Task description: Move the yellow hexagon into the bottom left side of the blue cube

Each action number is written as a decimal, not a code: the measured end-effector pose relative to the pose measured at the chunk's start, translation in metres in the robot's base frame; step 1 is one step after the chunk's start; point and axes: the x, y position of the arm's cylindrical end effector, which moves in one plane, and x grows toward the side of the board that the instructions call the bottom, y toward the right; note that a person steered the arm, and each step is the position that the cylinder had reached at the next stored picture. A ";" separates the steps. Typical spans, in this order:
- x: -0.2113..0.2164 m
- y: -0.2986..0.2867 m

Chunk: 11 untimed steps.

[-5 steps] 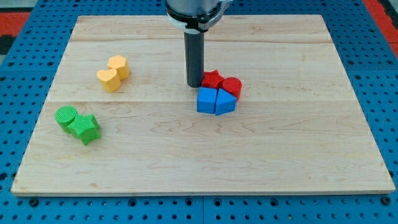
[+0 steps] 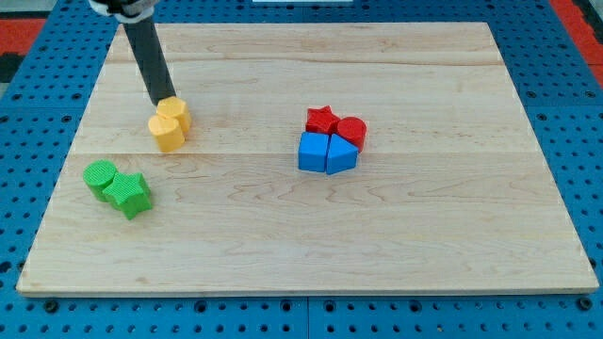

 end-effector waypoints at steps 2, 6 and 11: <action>0.067 0.020; 0.070 0.042; 0.037 0.124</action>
